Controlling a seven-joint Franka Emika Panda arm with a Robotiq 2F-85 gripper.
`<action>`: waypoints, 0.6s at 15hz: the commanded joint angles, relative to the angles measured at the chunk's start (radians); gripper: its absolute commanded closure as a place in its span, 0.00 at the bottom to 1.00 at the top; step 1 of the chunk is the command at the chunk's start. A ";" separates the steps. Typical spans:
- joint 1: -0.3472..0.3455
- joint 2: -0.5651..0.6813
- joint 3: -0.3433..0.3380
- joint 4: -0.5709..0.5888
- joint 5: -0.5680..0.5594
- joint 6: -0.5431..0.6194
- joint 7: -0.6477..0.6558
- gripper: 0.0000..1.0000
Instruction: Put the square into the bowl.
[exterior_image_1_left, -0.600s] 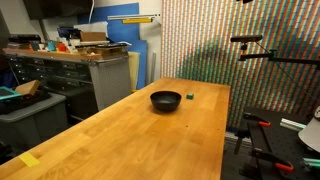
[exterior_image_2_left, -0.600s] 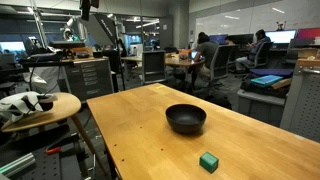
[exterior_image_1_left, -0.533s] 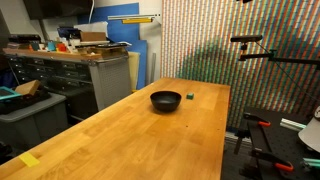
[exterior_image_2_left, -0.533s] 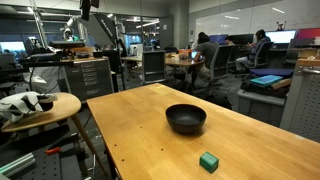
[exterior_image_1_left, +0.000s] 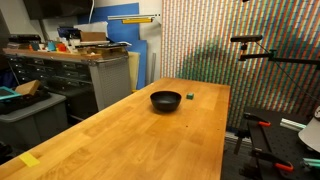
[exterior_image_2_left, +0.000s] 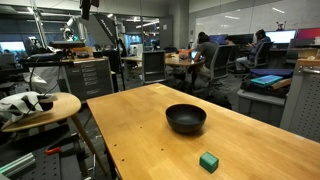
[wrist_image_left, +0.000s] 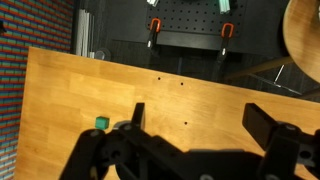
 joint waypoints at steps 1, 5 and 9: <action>0.035 0.006 -0.027 0.004 -0.008 -0.004 0.012 0.00; 0.035 0.006 -0.027 0.004 -0.008 -0.004 0.012 0.00; 0.035 -0.004 -0.040 -0.023 -0.011 0.022 0.001 0.00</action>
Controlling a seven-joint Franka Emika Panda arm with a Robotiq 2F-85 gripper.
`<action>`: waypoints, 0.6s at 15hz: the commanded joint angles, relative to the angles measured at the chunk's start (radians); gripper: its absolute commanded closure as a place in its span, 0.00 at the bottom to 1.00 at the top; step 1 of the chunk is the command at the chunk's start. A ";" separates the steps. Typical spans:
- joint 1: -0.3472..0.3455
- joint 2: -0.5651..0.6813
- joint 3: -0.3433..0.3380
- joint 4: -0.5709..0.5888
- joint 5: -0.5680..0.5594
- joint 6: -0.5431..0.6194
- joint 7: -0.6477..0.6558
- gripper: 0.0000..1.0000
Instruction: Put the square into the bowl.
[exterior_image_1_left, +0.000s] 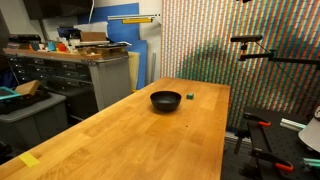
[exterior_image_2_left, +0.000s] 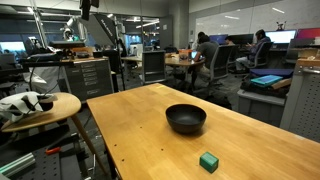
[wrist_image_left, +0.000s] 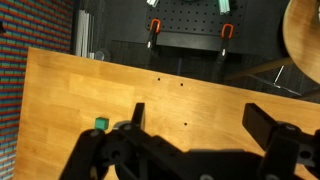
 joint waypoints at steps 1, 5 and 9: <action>0.030 -0.012 -0.047 -0.038 -0.008 0.040 -0.010 0.00; 0.017 -0.034 -0.091 -0.123 -0.010 0.138 -0.011 0.00; -0.009 -0.049 -0.150 -0.232 -0.017 0.274 0.001 0.00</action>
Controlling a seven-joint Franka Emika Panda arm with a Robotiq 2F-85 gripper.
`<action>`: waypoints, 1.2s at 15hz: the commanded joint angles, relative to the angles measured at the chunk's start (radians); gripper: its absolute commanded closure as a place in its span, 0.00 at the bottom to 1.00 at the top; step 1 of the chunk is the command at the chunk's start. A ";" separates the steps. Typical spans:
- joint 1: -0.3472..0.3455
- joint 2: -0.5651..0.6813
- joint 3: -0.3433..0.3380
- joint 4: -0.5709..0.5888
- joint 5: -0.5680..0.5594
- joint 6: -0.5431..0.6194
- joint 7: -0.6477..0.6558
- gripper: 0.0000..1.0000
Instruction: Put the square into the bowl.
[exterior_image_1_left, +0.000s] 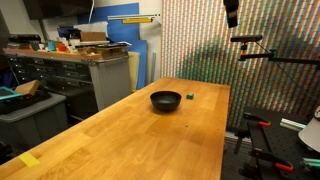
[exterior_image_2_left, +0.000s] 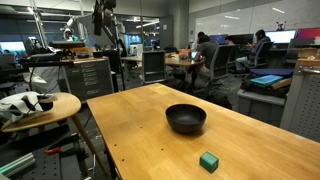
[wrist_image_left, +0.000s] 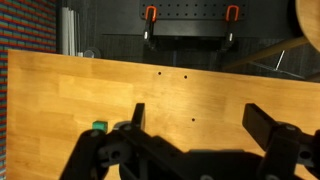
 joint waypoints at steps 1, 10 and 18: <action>-0.018 -0.041 -0.052 -0.103 -0.018 0.116 0.003 0.00; -0.113 -0.045 -0.165 -0.329 -0.129 0.451 -0.025 0.00; -0.226 0.091 -0.276 -0.446 -0.149 0.841 -0.096 0.00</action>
